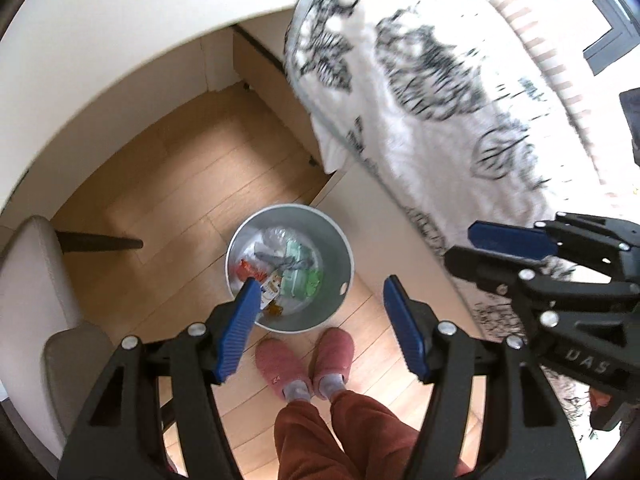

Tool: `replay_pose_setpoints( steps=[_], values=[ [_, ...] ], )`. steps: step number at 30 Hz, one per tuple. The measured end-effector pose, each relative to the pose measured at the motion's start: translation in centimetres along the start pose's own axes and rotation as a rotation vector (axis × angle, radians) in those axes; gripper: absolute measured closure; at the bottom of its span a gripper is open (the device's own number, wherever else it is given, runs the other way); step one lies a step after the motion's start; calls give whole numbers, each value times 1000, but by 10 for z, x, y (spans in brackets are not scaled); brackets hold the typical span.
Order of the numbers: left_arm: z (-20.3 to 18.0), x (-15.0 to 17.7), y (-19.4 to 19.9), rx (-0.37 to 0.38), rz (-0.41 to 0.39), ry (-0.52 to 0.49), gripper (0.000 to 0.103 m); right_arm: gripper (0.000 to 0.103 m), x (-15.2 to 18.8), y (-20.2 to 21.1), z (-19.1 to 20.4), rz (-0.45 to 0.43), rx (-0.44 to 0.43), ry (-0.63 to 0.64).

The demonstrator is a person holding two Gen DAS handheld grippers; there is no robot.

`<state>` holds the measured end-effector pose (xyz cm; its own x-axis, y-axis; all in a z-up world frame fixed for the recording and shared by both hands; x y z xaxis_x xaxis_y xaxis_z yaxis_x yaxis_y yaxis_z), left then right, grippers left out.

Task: Collect trash
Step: 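Move both tools back up over the desk toward the snack bag and green packet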

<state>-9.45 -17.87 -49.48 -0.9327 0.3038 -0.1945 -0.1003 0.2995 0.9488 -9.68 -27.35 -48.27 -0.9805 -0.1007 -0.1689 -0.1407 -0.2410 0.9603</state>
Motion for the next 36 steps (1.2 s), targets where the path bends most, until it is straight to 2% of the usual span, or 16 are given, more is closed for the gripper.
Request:
replay_pose_setpoints(
  steps=[3,6,10,16,18,23,27,33,36],
  values=[
    [-9,-1,32,-1,-21,-10,38,69,-2,34,2,-25,0,3],
    [-18,-4,66,7,-44,7,31,66,-4,67,7,-56,4,11],
    [-28,-8,109,-28,-77,10,31,62,-10,118,14,-110,10,37],
    [-35,-27,178,-106,-164,15,31,47,-25,187,23,-191,24,72],
    [-35,-35,195,-123,-192,25,30,38,-34,210,26,-225,33,86],
    [-31,-56,243,-163,-304,72,29,36,-56,243,29,-297,47,130],
    [-23,-67,260,-187,-367,113,29,37,-75,260,37,-339,61,172],
    [-8,-89,275,-214,-418,149,29,37,-104,265,58,-357,55,242],
    [11,-103,284,-224,-442,175,29,37,-125,262,71,-362,51,272]
  ],
)
Point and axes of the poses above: each gripper's, at about its wrist camera, not at the fingertips, and y roughly against the way its jaws point, z to its left, x to its underside, the point moved 9 cm from there along -y, roughly the way its jaws point, and after that the axes turned 2 degrees about z, right-handed, at the moved point
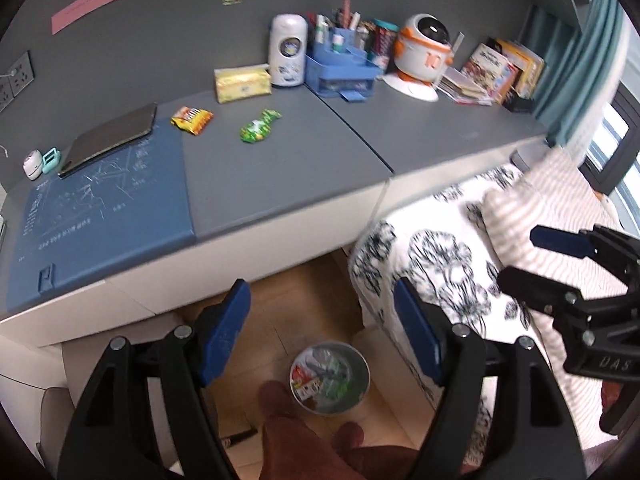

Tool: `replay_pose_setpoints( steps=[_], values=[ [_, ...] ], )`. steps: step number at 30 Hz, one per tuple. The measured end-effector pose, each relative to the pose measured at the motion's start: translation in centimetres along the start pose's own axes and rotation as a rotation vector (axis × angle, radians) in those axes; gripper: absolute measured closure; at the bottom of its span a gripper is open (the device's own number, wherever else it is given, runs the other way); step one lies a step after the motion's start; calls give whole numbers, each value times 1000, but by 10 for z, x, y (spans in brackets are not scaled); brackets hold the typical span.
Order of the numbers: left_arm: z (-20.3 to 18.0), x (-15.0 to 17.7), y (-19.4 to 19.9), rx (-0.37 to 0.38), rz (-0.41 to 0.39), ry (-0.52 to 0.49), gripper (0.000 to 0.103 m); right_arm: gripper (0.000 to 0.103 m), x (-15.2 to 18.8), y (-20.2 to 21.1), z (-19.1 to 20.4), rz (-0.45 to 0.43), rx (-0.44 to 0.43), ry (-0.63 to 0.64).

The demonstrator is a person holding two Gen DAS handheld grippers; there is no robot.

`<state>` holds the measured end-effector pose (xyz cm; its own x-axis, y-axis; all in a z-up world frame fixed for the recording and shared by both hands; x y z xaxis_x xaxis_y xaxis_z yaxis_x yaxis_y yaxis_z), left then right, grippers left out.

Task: Collect trash
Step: 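Move both tools back up over the desk toward the snack bag and green packet, then grasp the yellow Lipo snack bag with the left tool while the right tool grasps the green bone packet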

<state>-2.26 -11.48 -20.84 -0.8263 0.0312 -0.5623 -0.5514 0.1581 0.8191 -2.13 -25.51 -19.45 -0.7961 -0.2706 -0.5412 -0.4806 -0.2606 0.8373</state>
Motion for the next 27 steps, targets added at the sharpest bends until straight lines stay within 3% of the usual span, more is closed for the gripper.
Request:
replay_pose_setpoints(
  steps=[7,18,27],
  values=[
    [57,-55,-25,-14,-25,44,29,37,-64,-40,17,-8,-8,20],
    [159,-157,-96,-32,8,8,29,37,-183,-136,48,5,-2,-68],
    [209,-211,-162,-75,39,-54,29,37,-234,-210,57,60,19,-107]
  ],
)
Point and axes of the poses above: each gripper's, at about its wrist camera, not at the fingertips, and y roughly against the way its jaws point, z to its left, x to its underside, the point moved 9 cm from there along -y, roughly the way its jaws point, and after that the axes turned 2 degrees about z, right-handed, at the moved point
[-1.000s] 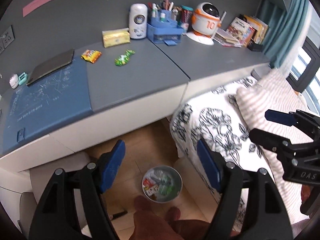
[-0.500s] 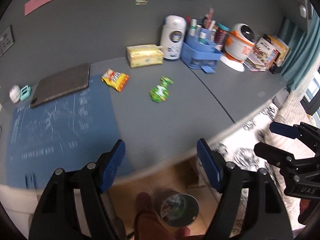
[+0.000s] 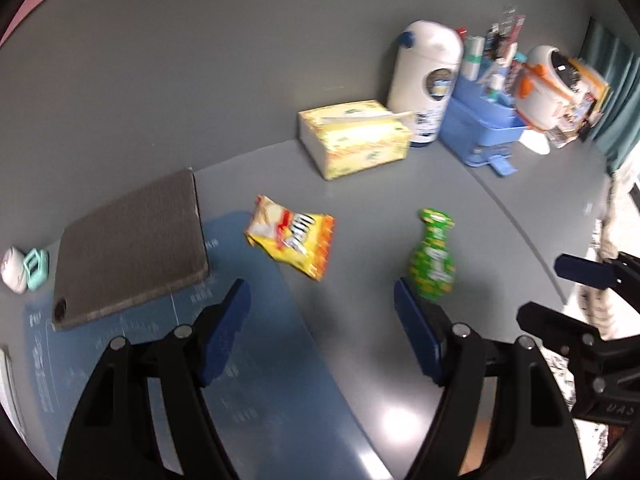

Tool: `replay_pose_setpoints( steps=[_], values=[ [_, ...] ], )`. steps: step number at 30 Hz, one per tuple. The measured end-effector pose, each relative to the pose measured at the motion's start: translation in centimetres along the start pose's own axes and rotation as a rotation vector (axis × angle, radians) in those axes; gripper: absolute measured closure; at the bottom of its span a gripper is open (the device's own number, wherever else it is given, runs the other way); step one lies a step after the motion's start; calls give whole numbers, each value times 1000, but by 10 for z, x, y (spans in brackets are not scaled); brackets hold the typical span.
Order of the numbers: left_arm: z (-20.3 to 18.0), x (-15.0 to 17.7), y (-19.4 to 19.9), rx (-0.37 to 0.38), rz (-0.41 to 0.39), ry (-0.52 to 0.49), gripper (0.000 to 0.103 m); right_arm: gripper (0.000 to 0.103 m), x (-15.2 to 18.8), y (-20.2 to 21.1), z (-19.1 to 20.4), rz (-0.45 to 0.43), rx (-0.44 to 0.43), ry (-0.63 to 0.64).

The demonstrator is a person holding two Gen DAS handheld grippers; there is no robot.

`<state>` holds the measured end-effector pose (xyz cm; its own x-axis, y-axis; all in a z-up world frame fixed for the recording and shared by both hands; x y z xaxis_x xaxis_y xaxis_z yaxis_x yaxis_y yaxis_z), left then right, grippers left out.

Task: Collect trash
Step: 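Grasp the yellow Lipo snack bag with the left tool while the right tool grasps the green bone packet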

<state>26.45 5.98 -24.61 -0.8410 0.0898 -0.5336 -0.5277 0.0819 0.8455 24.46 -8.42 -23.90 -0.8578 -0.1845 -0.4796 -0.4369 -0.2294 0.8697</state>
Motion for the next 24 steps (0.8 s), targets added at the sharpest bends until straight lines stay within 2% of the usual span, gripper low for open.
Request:
replay_pose_setpoints(
  steps=[6,12,17,20,24],
  values=[
    [18,-23,-45,14,35,-24,29,37,-17,-51,-9,47,39,-49],
    [26,-30,-86,8,81,-70,29,37,-18,-87,-20,89,83,-110],
    [30,-22,-104,18,122,-78,29,37,-12,-106,-22,124,100,-133],
    [27,-22,-105,7,110,-117,28,36,-5,-116,-21,149,96,-156],
    [17,-23,-109,-2,116,-179,30,38,-7,-119,-17,136,105,-156]
  ],
)
Point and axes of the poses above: each gripper's, at about its wrist camera, not at the fingertips, and y roughly against the way its jaws point, z to its left, x to its underside, the point moved 9 cm from there along -y, roughly the way its jaws point, and after that the axes turned 2 degrees about z, right-handed, at the moved point
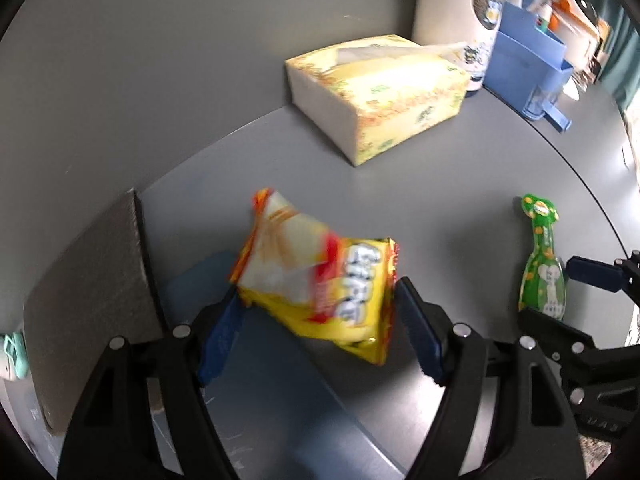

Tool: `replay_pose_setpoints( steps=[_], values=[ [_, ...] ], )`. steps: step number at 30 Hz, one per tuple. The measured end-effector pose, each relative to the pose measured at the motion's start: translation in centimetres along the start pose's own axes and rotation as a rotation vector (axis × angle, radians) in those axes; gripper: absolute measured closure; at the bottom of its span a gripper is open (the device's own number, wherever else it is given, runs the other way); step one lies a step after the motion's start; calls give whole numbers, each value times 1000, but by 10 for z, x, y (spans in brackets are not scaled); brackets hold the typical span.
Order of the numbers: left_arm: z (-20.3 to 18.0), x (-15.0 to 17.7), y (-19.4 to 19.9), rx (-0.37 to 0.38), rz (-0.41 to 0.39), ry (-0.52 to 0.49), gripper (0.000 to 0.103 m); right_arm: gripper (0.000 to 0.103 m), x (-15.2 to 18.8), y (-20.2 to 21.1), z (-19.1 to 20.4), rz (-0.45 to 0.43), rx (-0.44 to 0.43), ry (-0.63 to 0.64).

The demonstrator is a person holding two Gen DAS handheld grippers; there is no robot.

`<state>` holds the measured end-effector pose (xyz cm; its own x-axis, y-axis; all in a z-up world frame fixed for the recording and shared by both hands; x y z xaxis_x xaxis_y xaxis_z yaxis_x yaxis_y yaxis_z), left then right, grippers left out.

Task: Collect trash
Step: 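Grasp the yellow Lipo snack bag with the left tool while the right tool grasps the green bone packet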

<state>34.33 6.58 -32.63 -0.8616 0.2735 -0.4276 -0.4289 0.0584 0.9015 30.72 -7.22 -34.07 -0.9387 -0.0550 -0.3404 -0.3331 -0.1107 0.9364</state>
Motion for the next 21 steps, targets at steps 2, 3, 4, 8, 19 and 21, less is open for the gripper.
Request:
replay_pose_setpoints(
  steps=[2,3,4,8,19,21],
  values=[
    [-5,-2,-1,15,-4,-11,34,52,-1,1,5,-5,-16,12],
    [-7,-3,0,33,-4,-12,37,53,-2,1,6,-5,-15,17],
    [-9,-4,0,46,-4,-9,43,53,-1,1,8,-1,-13,23],
    [-15,-6,4,74,-10,-16,58,53,4,2,9,-2,-31,27],
    [-26,-6,39,149,-60,-19,66,54,4,32,3,-48,-42,30],
    [-30,-6,47,162,-71,-19,66,54,6,43,2,-62,-43,32]
  ],
)
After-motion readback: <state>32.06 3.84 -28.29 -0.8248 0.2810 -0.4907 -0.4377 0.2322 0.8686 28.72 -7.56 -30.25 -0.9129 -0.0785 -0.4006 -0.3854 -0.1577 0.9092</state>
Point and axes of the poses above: each gripper's, at about its wrist camera, not at the fingertips, and y roughly against the way its jaws point, z to its left, x to its underside, the point moved 9 cm from there along -y, roughly the way its jaws point, and after that the axes turned 2 degrees about z, right-handed, at the moved point
